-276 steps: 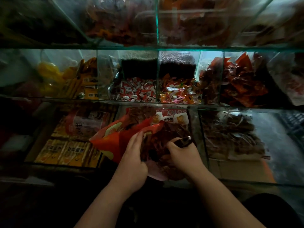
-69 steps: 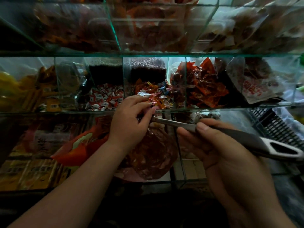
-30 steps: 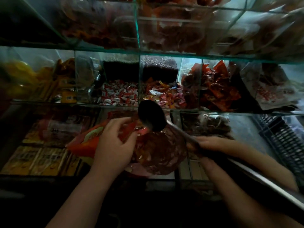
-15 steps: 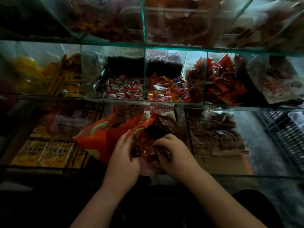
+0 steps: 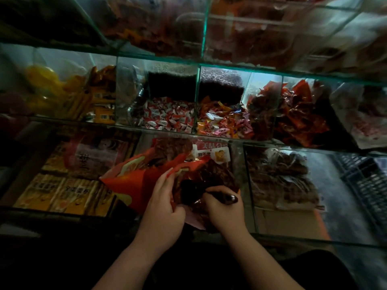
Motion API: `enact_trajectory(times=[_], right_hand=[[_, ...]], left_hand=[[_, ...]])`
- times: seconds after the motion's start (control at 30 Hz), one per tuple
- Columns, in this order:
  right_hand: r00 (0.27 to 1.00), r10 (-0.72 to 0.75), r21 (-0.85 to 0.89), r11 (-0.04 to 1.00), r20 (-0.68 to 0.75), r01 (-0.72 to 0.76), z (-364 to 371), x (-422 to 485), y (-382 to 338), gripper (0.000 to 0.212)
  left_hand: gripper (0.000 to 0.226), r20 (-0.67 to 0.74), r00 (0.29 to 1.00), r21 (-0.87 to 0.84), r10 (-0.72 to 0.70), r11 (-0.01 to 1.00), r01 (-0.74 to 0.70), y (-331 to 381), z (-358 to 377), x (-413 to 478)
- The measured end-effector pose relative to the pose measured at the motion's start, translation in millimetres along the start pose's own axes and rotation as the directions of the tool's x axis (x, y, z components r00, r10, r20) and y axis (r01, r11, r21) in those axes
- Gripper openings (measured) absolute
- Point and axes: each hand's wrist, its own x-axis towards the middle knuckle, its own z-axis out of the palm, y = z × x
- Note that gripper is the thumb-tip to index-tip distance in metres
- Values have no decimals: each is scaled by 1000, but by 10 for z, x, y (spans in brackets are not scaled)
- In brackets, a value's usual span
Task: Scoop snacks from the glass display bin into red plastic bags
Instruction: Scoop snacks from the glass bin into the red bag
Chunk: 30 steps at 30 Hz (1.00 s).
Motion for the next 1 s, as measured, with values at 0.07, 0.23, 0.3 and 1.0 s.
enact_trajectory(times=[0.07,0.23,0.3,1.0], right_hand=[[994,106,138,985,23,-108,-75,-21,-39,17],[963,267,425,868,36,-257,-279,-88,-69,14],[948,311,494,816,61,-300,-379,-112,-134,10],[961,274,719,676,-42,-162,-1086,-603,-370,9]], left_hand=[[81,9,1000,-5,2,1000,-2,5,21,-8],[81,29,1000,1,4,1000,-4,-8,71,-47],[81,30,999,9,-14,1000,14,-14,66,-43],[80,23,1000,32,-10,999,9,120,41,86]])
